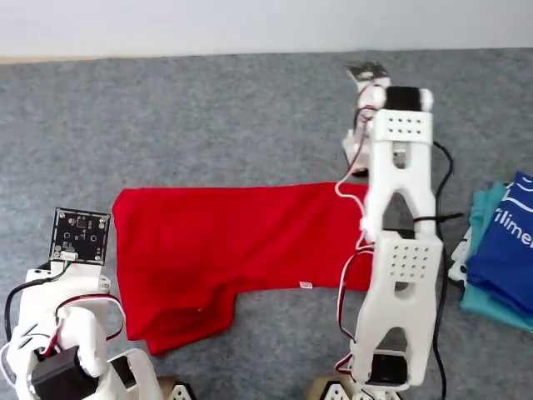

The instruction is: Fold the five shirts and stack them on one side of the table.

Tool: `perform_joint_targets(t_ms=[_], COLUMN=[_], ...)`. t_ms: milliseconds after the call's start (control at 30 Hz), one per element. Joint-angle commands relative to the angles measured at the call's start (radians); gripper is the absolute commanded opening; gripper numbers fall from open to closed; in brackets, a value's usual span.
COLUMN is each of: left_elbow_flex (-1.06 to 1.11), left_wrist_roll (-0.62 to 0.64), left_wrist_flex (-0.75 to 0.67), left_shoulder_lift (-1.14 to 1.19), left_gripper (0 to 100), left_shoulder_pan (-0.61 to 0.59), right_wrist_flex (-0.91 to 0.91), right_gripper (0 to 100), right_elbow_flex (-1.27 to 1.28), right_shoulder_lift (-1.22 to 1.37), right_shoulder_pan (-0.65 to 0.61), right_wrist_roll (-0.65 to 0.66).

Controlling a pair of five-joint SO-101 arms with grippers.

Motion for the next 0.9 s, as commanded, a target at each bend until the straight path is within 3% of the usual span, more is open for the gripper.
perform_joint_targets(t_ms=[0,100,300,767,867], left_elbow_flex=[-0.002,-0.002,-0.002,0.025,0.027], left_wrist_roll=[0.002,0.002,0.002,0.002,0.005], left_wrist_flex=[-0.020,-0.020,-0.020,-0.020,-0.020], left_shoulder_lift=[-0.003,-0.002,-0.002,-0.006,-0.006], left_gripper=[0,0,0,0,0], left_shoulder_pan=[-0.005,-0.005,-0.005,-0.005,-0.005], right_wrist_flex=[0.042,0.042,0.042,0.013,0.008], right_gripper=[1.5,2.4,16.3,15.3,11.1], right_elbow_flex=[0.011,0.005,0.005,-0.034,-0.038], right_shoulder_lift=[0.007,0.038,0.062,0.076,0.108], right_shoulder_pan=[0.018,0.018,0.018,0.007,0.004], right_wrist_roll=[0.011,0.009,0.003,0.002,0.002])
